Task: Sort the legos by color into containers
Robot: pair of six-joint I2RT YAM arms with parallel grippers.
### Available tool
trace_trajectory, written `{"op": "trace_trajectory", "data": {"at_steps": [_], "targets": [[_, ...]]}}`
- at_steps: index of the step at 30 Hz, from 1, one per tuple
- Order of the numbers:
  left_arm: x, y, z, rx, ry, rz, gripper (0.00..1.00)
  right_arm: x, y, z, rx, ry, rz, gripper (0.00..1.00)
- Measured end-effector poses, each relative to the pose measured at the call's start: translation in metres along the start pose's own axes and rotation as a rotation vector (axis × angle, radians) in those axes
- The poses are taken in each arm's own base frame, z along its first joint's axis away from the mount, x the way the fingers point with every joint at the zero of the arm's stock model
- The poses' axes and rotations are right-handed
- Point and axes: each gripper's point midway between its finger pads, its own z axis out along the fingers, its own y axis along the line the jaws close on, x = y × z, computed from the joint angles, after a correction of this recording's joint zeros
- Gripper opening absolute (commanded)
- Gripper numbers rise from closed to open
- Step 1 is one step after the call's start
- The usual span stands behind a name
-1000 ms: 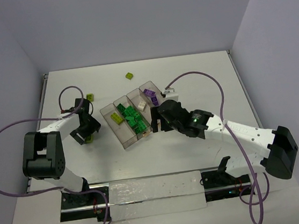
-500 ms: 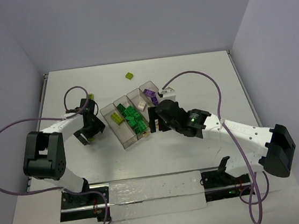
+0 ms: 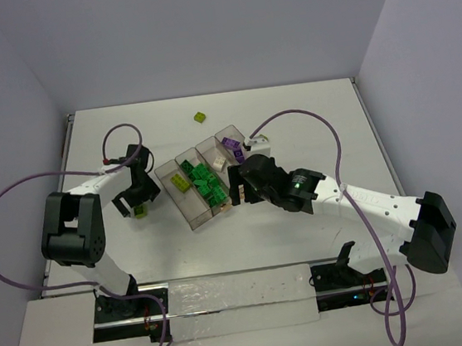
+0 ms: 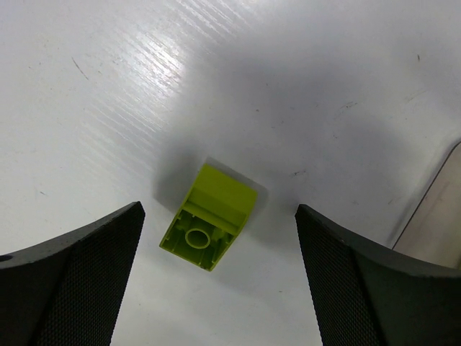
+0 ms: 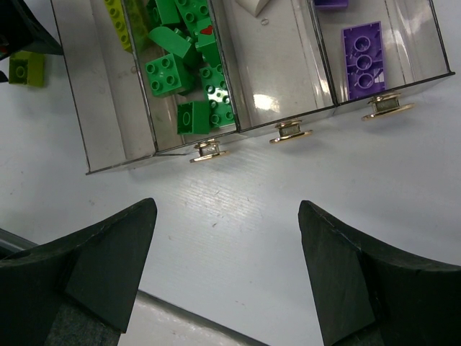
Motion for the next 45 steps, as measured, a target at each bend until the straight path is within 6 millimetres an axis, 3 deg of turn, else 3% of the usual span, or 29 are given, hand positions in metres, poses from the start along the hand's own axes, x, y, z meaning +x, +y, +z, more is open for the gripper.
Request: {"op": "trace_trajectory", "data": {"at_steps": [8, 14, 17, 20, 24, 27, 31, 34, 37, 41, 45], "targets": [[0.006, -0.010, -0.002, 0.049, 0.027, 0.020, 0.82, 0.000, 0.000, 0.000, 0.001, 0.000, 0.000, 0.87], [0.013, -0.025, -0.008, 0.101, 0.038, 0.033, 0.64, 0.001, 0.000, 0.002, 0.003, 0.005, -0.002, 0.87], [0.014, -0.026, -0.008, 0.105, 0.037, 0.030, 0.59, 0.002, 0.000, 0.002, 0.004, 0.006, -0.003, 0.87], [0.013, -0.026, -0.008, 0.103, 0.035, 0.027, 0.47, 0.002, 0.000, 0.002, 0.005, 0.006, -0.003, 0.87], [0.012, -0.025, -0.008, 0.098, 0.030, 0.024, 0.44, 0.002, 0.000, 0.002, 0.005, 0.006, -0.003, 0.87], [0.012, -0.025, -0.008, 0.096, 0.029, 0.021, 0.26, 0.002, 0.000, 0.002, 0.005, 0.007, -0.004, 0.87], [0.010, -0.021, -0.011, 0.086, 0.021, 0.016, 0.10, 0.003, 0.001, 0.002, 0.004, 0.008, -0.006, 0.87], [0.001, -0.016, -0.026, 0.087, -0.008, 0.007, 0.09, 0.003, 0.001, 0.002, 0.004, 0.008, -0.007, 0.87], [-0.022, -0.022, -0.058, 0.169, -0.079, -0.025, 0.09, 0.003, 0.001, 0.002, 0.003, 0.008, -0.007, 0.87], [-0.051, -0.040, -0.110, 0.320, -0.182, -0.057, 0.12, 0.003, 0.001, 0.002, 0.003, 0.007, -0.007, 0.87], [-0.050, -0.071, -0.137, 0.422, -0.206, -0.012, 0.15, 0.003, 0.001, 0.002, 0.003, 0.006, -0.006, 0.87]]}}
